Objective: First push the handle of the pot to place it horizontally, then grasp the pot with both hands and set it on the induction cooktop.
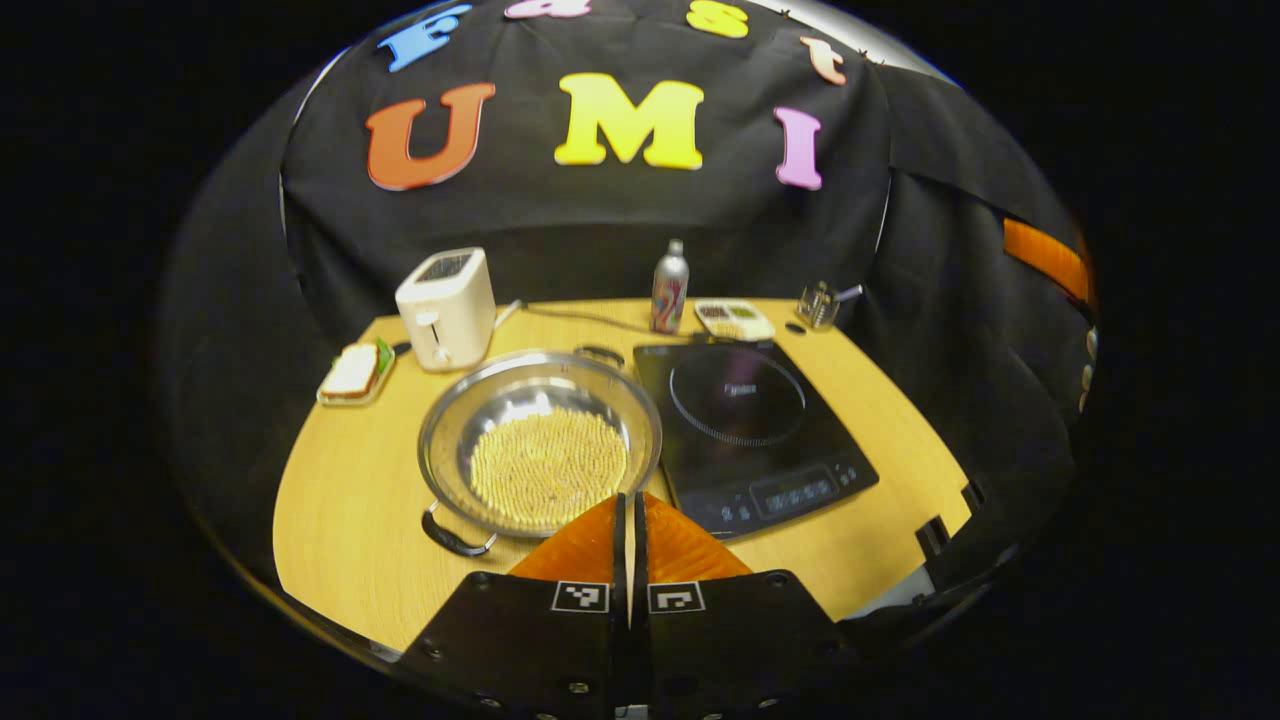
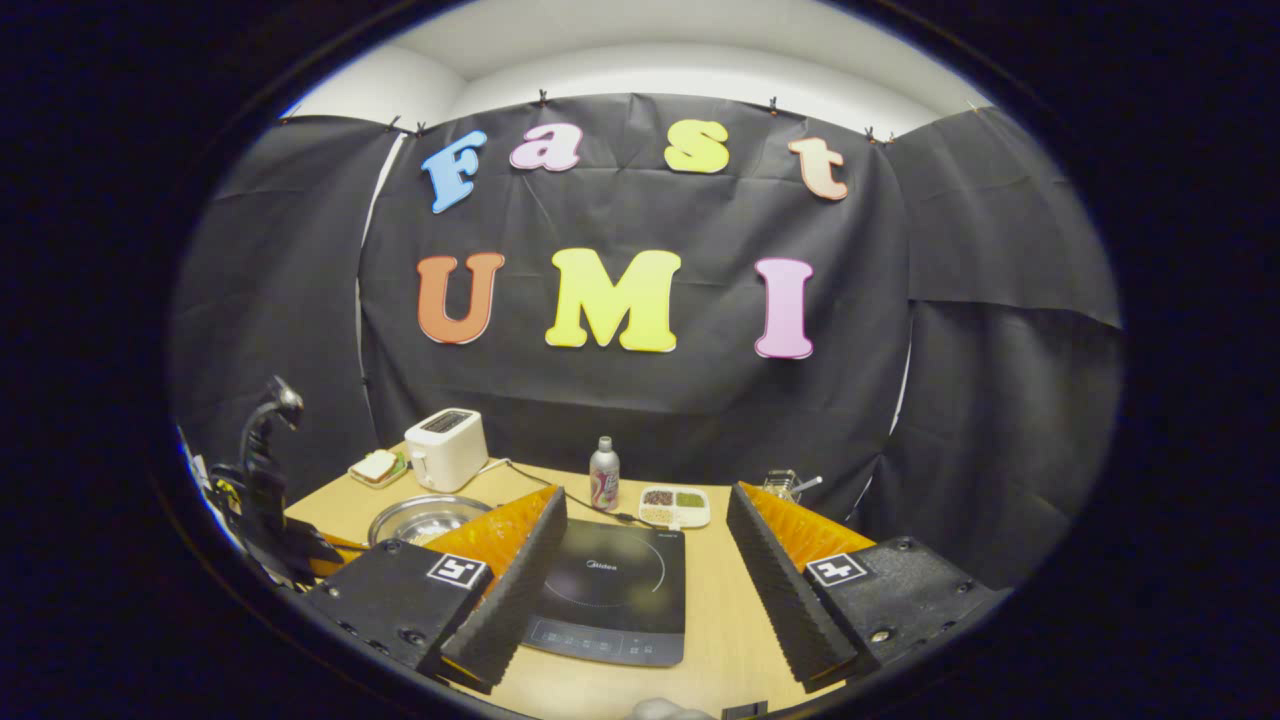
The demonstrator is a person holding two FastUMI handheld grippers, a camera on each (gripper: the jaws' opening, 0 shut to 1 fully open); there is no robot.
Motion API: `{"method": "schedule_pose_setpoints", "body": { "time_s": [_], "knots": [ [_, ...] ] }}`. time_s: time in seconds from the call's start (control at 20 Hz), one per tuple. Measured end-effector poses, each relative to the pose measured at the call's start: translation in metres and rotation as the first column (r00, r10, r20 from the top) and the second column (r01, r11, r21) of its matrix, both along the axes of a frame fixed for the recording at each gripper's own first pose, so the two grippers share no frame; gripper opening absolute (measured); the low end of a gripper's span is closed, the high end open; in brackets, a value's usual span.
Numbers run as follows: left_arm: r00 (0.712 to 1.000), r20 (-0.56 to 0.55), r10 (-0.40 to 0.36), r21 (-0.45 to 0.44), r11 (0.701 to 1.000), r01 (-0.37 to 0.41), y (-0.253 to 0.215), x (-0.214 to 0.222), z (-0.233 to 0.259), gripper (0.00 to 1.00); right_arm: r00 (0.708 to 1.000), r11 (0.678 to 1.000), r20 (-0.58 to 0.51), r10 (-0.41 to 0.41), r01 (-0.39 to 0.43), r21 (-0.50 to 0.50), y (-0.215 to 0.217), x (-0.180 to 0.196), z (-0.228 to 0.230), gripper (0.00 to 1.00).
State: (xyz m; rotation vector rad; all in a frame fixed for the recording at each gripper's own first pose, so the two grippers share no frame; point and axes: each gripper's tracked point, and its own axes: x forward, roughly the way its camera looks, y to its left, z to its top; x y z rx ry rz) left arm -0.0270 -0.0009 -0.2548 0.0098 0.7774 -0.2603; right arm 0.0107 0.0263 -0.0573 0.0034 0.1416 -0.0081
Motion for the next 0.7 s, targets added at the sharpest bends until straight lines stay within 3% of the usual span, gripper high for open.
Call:
{"method": "schedule_pose_setpoints", "body": {
  "time_s": [0.25,0.7],
  "knots": [
    [0.979,-0.201,-0.014,0.086,0.996,0.032,0.031,-0.015,-0.060,0.00,0.999,1.000,-0.035,0.004,-0.004,0.008,-0.001,0.002,-0.015,0.98],
    [0.954,-0.300,0.003,0.216,0.974,0.065,0.090,0.007,-0.092,0.00,0.994,0.999,-0.104,0.018,-0.013,0.047,-0.002,0.006,-0.036,0.97]
  ]
}}
